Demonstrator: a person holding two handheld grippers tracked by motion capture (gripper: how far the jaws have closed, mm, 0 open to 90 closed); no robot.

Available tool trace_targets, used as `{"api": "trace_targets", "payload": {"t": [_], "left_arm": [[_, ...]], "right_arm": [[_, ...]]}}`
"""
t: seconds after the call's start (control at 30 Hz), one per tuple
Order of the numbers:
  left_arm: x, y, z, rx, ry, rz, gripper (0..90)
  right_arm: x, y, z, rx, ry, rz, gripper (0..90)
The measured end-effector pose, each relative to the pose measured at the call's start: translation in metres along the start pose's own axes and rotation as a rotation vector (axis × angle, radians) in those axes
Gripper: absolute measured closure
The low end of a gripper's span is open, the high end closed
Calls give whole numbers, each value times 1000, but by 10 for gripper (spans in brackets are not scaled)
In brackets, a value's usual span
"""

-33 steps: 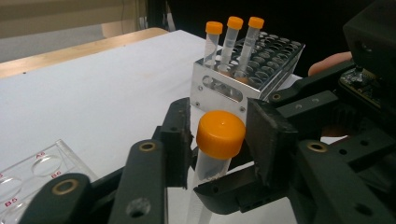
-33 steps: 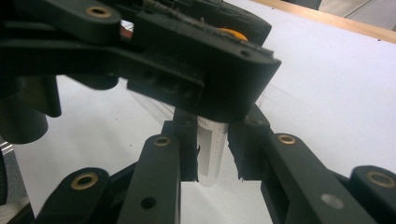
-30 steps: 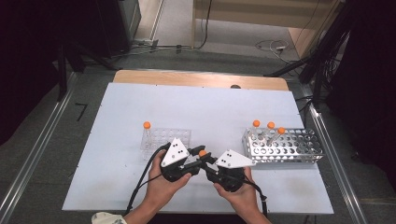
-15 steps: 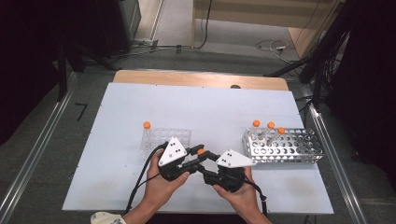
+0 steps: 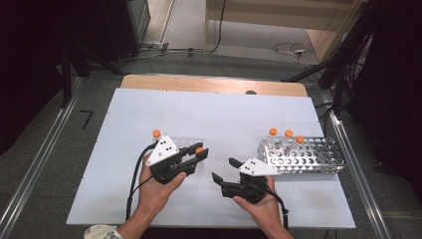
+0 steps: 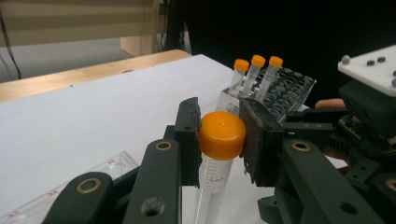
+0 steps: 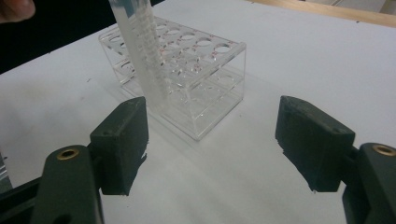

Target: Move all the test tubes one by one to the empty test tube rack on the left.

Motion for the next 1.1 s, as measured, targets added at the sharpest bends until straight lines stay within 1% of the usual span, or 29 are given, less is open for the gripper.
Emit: {"api": "trace_targets", "payload": {"t": [0.17, 0.33, 0.4, 0.5, 0.57, 0.6, 0.63, 0.73, 0.8, 0.87, 0.97, 1.03, 1.1], "left_arm": [[-10, 12, 10, -18, 17, -27, 710], [-18, 25, 28, -63, 35, -59, 711], [-20, 29, 36, -79, 43, -66, 711], [-20, 33, 45, -108, 47, -68, 711], [-19, 36, 52, -122, 56, -67, 711], [-19, 36, 52, -122, 56, -67, 711], [-19, 38, 58, -140, 59, -70, 711], [-19, 40, 67, -170, 60, -79, 711], [-19, 41, 72, -183, 52, -87, 711], [-19, 39, 79, -216, 32, -91, 711], [-17, 38, 91, -245, 29, -85, 711], [-16, 37, 97, -254, 38, -84, 711], [-17, 35, 100, -260, 39, -87, 711]], "right_arm": [[0, 2, -3, 8, -4, -1, 245], [1, 2, -4, 8, -4, 3, 245], [2, 1, -3, 8, -5, 5, 245], [2, 1, -3, 9, -6, 9, 245], [2, 1, -3, 9, -6, 9, 245], [2, 1, -3, 7, -5, 8, 246], [2, 1, -3, 7, -6, 8, 245], [2, 1, -4, 8, -5, 11, 246], [2, 1, -4, 9, -6, 12, 246], [3, 0, -3, 7, -4, 13, 246], [3, 0, -3, 8, -5, 15, 247], [3, 0, -3, 8, -6, 15, 247], [3, -1, -3, 8, -8, 17, 248]]}}
Point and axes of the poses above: each handheld gripper's, and its own axes: y roughly backward along the jaws, x roughly out of its underside, z roughly to its left, the point moved 9 cm from there along -y, roughly forward along the jaws, and after that the axes turned 2 degrees about -y, right-handed, at the moved point
